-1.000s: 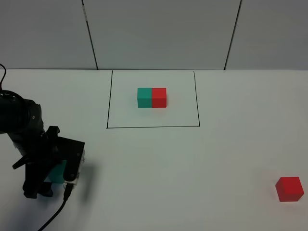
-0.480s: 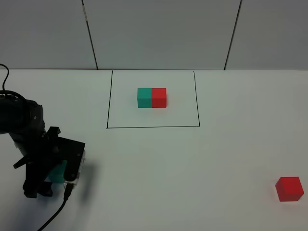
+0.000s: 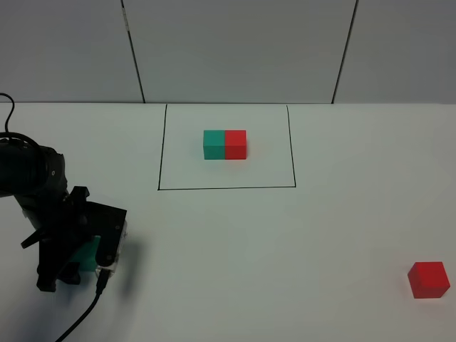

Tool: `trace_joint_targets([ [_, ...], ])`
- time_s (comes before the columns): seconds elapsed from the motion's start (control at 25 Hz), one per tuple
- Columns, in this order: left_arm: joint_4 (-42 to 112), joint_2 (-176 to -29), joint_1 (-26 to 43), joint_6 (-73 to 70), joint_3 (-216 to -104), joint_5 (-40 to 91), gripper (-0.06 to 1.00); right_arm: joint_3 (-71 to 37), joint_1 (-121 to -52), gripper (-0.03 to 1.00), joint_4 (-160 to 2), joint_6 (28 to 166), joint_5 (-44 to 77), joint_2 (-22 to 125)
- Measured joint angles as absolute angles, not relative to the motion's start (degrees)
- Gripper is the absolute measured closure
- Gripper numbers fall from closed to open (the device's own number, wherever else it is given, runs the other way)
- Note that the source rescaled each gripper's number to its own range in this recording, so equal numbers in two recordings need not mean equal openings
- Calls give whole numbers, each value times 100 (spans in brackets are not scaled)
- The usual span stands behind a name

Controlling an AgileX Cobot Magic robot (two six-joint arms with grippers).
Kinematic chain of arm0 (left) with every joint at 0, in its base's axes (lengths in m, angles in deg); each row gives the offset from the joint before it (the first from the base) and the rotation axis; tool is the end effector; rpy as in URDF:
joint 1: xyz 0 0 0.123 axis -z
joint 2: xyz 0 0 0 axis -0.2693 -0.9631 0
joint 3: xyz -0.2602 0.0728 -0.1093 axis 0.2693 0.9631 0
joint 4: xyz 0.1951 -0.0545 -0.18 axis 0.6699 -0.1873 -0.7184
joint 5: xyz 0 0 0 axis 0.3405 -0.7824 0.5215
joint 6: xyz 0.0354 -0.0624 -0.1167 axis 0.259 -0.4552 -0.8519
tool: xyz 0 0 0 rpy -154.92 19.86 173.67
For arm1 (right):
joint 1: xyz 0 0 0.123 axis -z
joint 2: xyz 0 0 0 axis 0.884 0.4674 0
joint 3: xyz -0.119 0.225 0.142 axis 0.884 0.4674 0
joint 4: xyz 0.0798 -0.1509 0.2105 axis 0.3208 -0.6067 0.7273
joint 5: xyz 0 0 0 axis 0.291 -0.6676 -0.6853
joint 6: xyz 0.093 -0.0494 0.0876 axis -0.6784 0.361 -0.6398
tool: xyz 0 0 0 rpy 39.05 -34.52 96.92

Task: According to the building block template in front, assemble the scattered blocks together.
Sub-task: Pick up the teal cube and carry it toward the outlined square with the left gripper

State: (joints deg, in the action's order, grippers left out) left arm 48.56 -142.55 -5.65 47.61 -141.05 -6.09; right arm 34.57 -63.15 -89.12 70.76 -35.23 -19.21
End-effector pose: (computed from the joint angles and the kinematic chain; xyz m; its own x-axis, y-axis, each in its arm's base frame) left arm 0.3571 -0.0627 0.0529 0.0496 0.9986 -0.0155 0.9915 -0.0474 0.1215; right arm 0.0525 -0.0038 0.2637 -0.4911 0.0360 -0.8704 0.0342 0.9992 0.0220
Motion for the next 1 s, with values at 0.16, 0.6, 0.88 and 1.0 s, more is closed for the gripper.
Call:
trace_joint_targets([
  [0.16,4856,-14255,-565,4761,-14105,-539,72,3457,-6315,39,-8912,7076,-3523,-1921],
  [0.6,4856,-14255,-565,4761,-14107,-484,94,3457,-6315,39,-8912,7076,-3523,-1921],
  [0.88,4856,-14255,-565,4808,-14107,-374,94,3457,-6315,39,-8912,7076,-3523,-1921],
  [1.0,4856,-14255,-565,5012,-14125,-299,94,3457,-6315,39,-8912,7076,-3523,-1921],
])
